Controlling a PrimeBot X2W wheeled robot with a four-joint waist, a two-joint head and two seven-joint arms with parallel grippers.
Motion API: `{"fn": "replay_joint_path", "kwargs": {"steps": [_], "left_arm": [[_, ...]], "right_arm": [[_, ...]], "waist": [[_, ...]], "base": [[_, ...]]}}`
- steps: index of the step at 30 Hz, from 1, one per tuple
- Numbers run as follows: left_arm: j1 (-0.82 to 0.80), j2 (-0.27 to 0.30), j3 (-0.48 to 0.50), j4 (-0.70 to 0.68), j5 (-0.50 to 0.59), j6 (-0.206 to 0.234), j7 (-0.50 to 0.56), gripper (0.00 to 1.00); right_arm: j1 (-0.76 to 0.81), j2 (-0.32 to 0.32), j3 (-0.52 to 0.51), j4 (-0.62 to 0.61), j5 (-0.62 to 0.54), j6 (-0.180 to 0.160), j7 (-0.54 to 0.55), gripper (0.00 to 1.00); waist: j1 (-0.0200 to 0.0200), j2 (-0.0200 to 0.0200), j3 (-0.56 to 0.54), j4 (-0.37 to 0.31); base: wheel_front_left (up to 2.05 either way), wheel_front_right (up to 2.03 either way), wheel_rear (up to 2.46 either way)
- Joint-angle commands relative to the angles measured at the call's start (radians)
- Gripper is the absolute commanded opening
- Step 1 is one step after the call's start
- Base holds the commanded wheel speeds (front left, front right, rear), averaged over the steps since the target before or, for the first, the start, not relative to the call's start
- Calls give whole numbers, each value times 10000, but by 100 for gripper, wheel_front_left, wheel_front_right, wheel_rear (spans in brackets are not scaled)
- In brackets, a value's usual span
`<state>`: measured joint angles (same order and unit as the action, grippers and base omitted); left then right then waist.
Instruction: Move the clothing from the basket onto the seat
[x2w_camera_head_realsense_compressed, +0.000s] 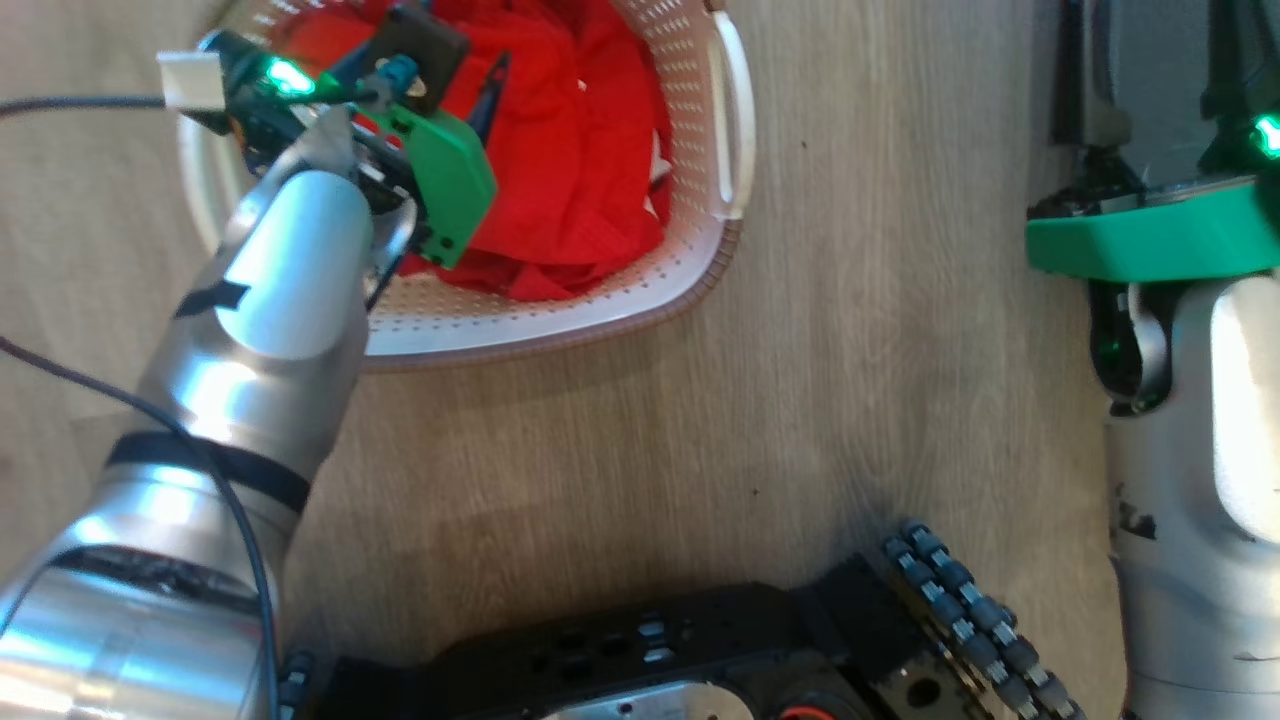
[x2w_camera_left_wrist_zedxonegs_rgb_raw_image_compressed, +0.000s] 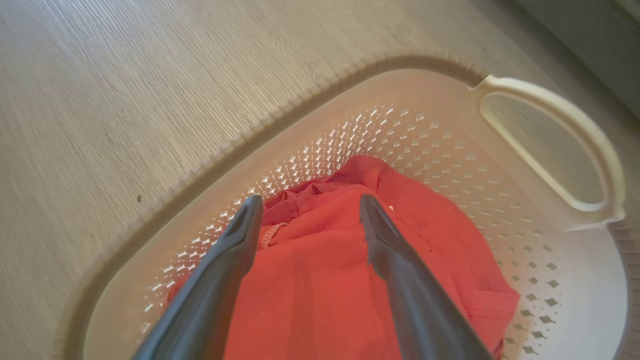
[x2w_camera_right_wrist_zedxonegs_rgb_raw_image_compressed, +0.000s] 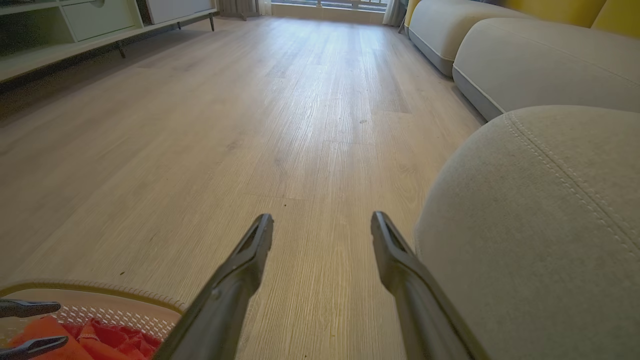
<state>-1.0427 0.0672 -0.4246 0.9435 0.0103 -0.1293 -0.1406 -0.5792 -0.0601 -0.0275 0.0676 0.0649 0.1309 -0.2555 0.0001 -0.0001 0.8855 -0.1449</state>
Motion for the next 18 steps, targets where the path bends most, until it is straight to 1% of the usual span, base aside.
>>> {"fn": "replay_joint_path", "kwargs": {"steps": [1,10,18], "left_arm": [[-238,379,-5,232,-98,1,112,100],[-1039,830,-1134,1665,-765,-11,254,100],[-1600,1070,-1546,2269,-1222,-12,97,100]], "right_arm": [[120,98,166,-429,127,-2,-63,100],[168,98,309,-541,349,-2,-63,100],[248,98,419,-637,623,-2,-63,100]], "waist": [[-1,1,400,-353],[-1,1,829,-633],[-1,1,1122,-872]], "base": [[0,0,0],[0,0,0],[0,0,0]]}}
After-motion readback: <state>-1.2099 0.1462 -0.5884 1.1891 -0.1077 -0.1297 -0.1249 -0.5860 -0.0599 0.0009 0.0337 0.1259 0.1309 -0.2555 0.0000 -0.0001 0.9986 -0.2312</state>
